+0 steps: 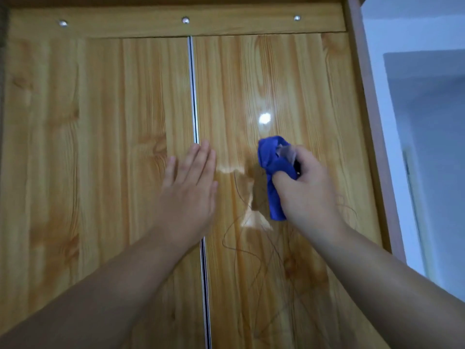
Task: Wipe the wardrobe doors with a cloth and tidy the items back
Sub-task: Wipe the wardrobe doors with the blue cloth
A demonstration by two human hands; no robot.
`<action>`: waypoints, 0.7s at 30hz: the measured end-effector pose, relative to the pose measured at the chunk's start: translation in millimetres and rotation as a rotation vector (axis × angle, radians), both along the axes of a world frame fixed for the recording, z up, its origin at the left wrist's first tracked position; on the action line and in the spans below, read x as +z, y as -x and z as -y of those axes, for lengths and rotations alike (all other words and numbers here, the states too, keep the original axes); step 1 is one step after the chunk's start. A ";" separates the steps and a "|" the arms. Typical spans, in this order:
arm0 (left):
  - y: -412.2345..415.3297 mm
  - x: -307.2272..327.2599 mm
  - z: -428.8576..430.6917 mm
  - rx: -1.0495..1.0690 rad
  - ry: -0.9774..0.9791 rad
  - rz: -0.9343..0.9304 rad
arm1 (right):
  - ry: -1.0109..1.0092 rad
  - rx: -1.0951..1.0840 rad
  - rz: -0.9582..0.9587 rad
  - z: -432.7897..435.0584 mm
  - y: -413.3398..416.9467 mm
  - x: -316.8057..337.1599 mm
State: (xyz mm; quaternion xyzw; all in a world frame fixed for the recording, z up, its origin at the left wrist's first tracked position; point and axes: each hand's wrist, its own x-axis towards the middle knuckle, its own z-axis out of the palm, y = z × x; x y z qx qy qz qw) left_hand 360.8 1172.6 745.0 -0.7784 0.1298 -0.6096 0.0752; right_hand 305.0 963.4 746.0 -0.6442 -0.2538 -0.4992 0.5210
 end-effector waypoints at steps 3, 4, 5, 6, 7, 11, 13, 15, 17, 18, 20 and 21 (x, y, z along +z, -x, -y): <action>-13.5 -6.6 3.2 -0.022 0.019 0.025 | 0.157 -0.199 0.128 -10.4 -15.3 27.4; -16.8 -8.0 2.4 -0.034 0.018 0.038 | 0.217 -0.297 0.156 -13.3 -22.4 32.1; -19.5 -9.1 1.4 -0.041 0.017 0.052 | 0.263 -0.386 0.179 -15.8 -30.2 34.3; -21.6 -9.3 0.4 -0.048 0.019 0.065 | 0.298 -0.454 0.218 -18.9 -37.4 34.1; -22.9 -8.9 0.0 -0.053 0.022 0.074 | 0.318 -0.497 0.268 -22.2 -44.8 30.8; -22.9 -10.2 -0.1 -0.056 0.027 0.070 | 0.332 -0.522 0.415 -33.7 -60.4 -0.7; -22.0 -9.9 -1.3 -0.066 0.021 0.051 | 0.385 -0.508 0.461 -35.9 -63.1 -24.9; -21.3 -10.5 -2.2 -0.077 0.023 0.055 | 0.476 -0.508 0.476 -36.2 -63.8 -54.2; -21.3 -11.1 -2.2 -0.092 0.027 0.072 | 0.585 -0.482 0.445 -35.9 -63.1 -87.7; -21.6 -11.3 -2.0 -0.102 0.030 0.077 | 0.637 -0.464 0.441 -35.4 -62.9 -105.0; -21.9 -11.9 -2.0 -0.114 0.035 0.088 | 0.740 -0.422 0.452 -32.2 -61.3 -134.4; -21.8 -12.1 -2.2 -0.112 0.036 0.093 | 0.792 -0.401 0.459 -29.4 -60.3 -143.4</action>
